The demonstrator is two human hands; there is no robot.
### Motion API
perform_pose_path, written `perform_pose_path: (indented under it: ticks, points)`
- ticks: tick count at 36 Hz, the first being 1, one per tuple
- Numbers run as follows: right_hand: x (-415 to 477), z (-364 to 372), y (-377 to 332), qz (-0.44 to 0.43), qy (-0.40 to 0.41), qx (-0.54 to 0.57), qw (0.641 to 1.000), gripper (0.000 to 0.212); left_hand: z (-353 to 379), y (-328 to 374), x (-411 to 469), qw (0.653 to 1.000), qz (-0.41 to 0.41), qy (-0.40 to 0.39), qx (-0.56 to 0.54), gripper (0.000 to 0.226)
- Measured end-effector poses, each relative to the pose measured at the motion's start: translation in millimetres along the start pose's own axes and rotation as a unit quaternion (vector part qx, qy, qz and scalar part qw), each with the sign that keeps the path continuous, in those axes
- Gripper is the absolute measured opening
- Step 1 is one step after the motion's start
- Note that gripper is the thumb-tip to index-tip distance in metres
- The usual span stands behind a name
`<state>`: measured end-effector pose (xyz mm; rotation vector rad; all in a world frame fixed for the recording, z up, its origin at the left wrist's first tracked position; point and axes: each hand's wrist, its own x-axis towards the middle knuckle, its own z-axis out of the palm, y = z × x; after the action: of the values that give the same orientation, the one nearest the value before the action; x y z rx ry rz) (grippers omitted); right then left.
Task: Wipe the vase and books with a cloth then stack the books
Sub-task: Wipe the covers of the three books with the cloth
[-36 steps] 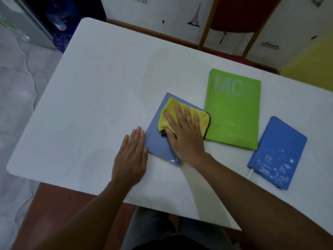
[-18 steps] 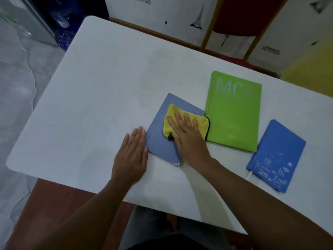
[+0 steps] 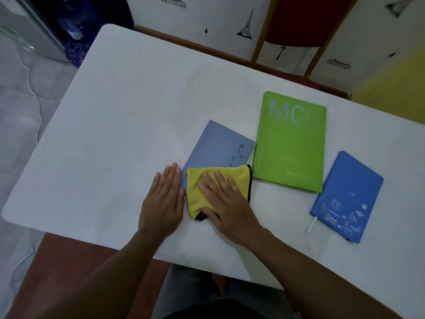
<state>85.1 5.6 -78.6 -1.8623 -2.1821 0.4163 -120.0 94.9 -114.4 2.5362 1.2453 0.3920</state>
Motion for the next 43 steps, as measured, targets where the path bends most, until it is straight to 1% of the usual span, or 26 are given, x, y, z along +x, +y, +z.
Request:
perform_pose_path:
  ticks: [3, 6, 9, 11, 14, 16, 18, 20, 22, 25, 26, 27, 29, 31, 33, 34, 38, 39, 43]
  points:
    - [12.6, -5.1, 7.2, -0.008, -0.009, -0.051, 0.999, 0.064, -0.2, -0.1, 1.0, 1.0, -0.002, 0.0, 0.003, 0.056]
    - [16.0, -12.8, 16.3, -0.043, -0.036, -0.079, 0.995, 0.063, 0.0, 1.3, 1.1, 1.0, -0.003, 0.008, 0.0, 0.056]
    - [8.4, -13.3, 23.2, -0.091, -0.039, -0.093, 0.991, 0.057, 0.4, 2.9, 0.5, 1.0, -0.005, 0.014, 0.001, 0.056]
    - [-4.6, -10.1, 24.7, -0.123, -0.023, -0.07, 0.99, 0.055, 1.3, 2.8, 0.4, 1.0, -0.005, 0.02, -0.001, 0.056]
    - [-28.3, -10.4, 26.1, -0.148, -0.032, -0.013, 0.988, 0.058, 2.0, 2.4, 0.4, 1.0, -0.004, 0.023, -0.001, 0.056]
    - [-38.6, -14.9, 28.5, -0.148, -0.047, 0.028, 0.988, 0.058, 1.9, 2.6, 0.9, 1.0, -0.003, 0.029, 0.001, 0.055]
    - [-41.2, -23.0, 32.2, -0.137, -0.05, 0.064, 0.987, 0.052, 2.6, 2.9, 2.0, 1.0, -0.003, 0.031, 0.004, 0.054]
    - [-34.7, -33.1, 34.9, -0.11, -0.019, 0.081, 0.99, 0.049, 2.8, 2.0, 5.0, 1.0, -0.001, 0.025, 0.006, 0.055]
    - [-17.8, -42.5, 35.8, -0.061, 0.055, 0.095, 0.992, 0.053, 2.3, -0.5, 11.4, 1.0, 0.008, 0.014, 0.009, 0.055]
    - [20.0, -60.8, 36.2, 0.032, 0.177, 0.131, 0.975, 0.056, 1.0, -4.5, 24.9, 1.0, 0.023, -0.005, 0.016, 0.056]
    - [33.1, -65.0, 37.5, 0.053, 0.2, 0.129, 0.97, 0.056, 1.1, -5.4, 28.9, 0.999, 0.024, -0.011, 0.017, 0.056]
    - [45.0, -66.0, 37.9, 0.064, 0.206, 0.123, 0.969, 0.057, 1.3, -6.1, 32.3, 0.999, 0.025, -0.017, 0.018, 0.056]
    - [61.6, -53.7, 37.6, 0.046, 0.173, 0.101, 0.979, 0.052, 2.8, -7.0, 36.3, 0.999, 0.029, -0.018, 0.014, 0.056]
    - [67.2, -31.4, 32.0, 0.0, 0.096, 0.051, 0.994, 0.045, 5.0, -6.6, 36.4, 0.999, 0.035, 0.001, 0.007, 0.054]
    - [65.4, -13.7, 23.9, -0.01, 0.019, -0.003, 1.0, 0.054, 6.6, -6.3, 35.2, 0.999, 0.032, 0.012, 0.0, 0.052]
    - [64.9, -10.2, 22.3, -0.005, 0.002, -0.02, 1.0, 0.059, 6.9, -6.3, 35.0, 1.0, 0.029, 0.011, -0.003, 0.052]
    - [73.2, -20.3, 37.0, 0.0, -0.025, -0.046, 0.999, 0.071, 6.1, -4.7, 37.6, 1.0, 0.017, 0.006, -0.004, 0.056]
    - [79.2, -24.2, 44.2, 0.015, -0.034, -0.044, 0.998, 0.07, 6.2, -4.1, 37.4, 1.0, 0.014, 0.003, -0.002, 0.057]
    - [118.3, -42.0, 80.2, 0.117, -0.042, -0.02, 0.992, 0.063, 6.3, -4.0, 36.5, 1.0, 0.007, -0.008, 0.002, 0.059]
